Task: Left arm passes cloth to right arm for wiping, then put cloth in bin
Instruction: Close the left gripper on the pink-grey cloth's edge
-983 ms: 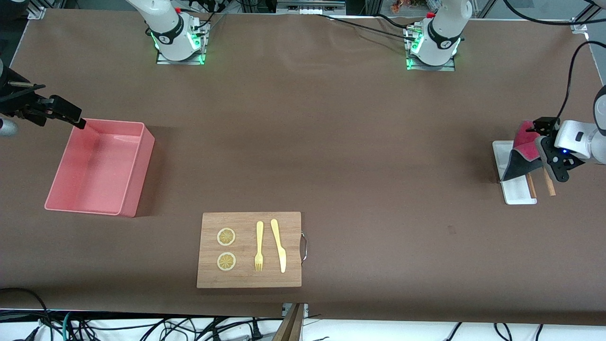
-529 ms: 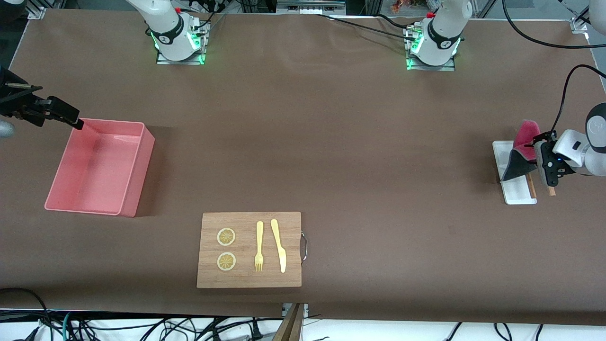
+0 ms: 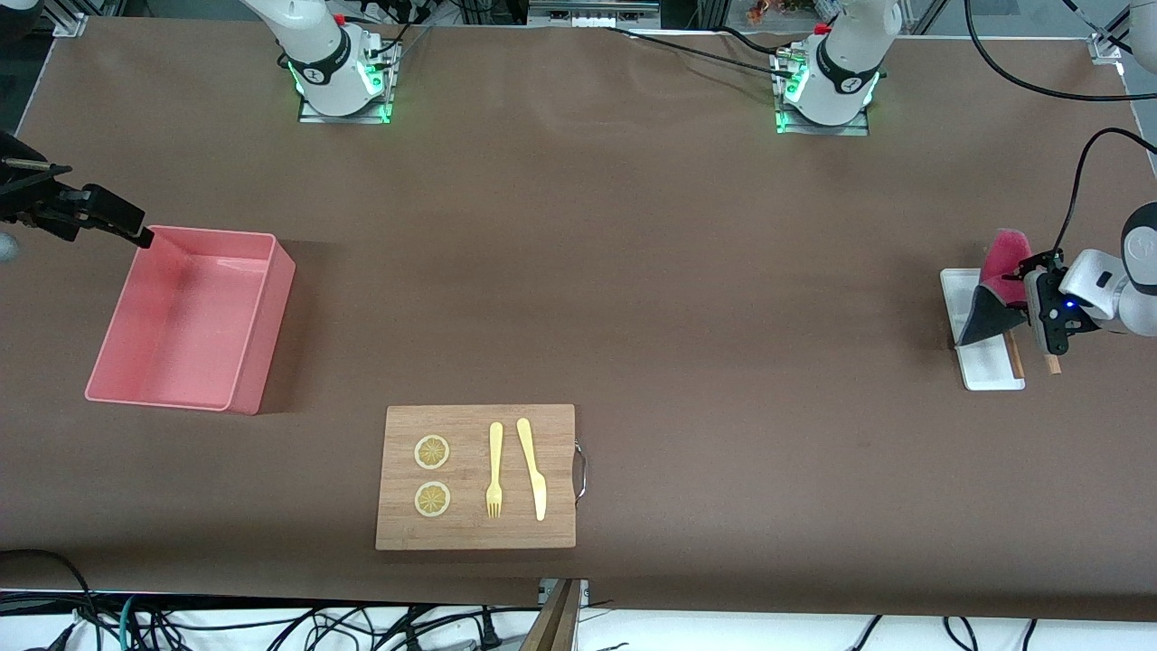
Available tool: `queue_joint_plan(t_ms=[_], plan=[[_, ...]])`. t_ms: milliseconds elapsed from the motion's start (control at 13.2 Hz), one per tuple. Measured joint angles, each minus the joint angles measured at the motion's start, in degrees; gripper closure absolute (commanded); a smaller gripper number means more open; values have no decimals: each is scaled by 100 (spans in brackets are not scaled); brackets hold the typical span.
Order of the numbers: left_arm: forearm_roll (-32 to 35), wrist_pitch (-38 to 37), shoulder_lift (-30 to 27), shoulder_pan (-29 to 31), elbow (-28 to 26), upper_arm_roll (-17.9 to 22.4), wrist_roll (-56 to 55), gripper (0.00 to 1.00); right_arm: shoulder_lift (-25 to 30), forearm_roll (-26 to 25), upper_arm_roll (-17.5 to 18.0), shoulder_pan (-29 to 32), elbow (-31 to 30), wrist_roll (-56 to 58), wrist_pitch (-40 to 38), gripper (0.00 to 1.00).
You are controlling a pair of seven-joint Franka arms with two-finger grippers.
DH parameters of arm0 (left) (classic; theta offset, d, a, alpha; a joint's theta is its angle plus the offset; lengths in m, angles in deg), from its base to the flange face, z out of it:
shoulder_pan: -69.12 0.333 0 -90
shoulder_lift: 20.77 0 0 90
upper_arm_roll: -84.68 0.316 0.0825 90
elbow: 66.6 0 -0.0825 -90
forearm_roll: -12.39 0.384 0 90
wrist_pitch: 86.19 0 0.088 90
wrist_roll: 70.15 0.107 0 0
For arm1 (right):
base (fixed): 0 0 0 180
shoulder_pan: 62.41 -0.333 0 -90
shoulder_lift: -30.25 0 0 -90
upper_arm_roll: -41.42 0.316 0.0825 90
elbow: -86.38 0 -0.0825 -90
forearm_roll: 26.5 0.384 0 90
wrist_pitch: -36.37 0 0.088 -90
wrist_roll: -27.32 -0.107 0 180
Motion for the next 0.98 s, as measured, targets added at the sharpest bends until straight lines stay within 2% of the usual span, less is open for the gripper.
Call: queue_joint_plan(t_ms=[983], plan=[[-54, 205, 140, 24, 65, -27, 425, 47, 1, 0, 210, -16, 29, -10, -223, 0]])
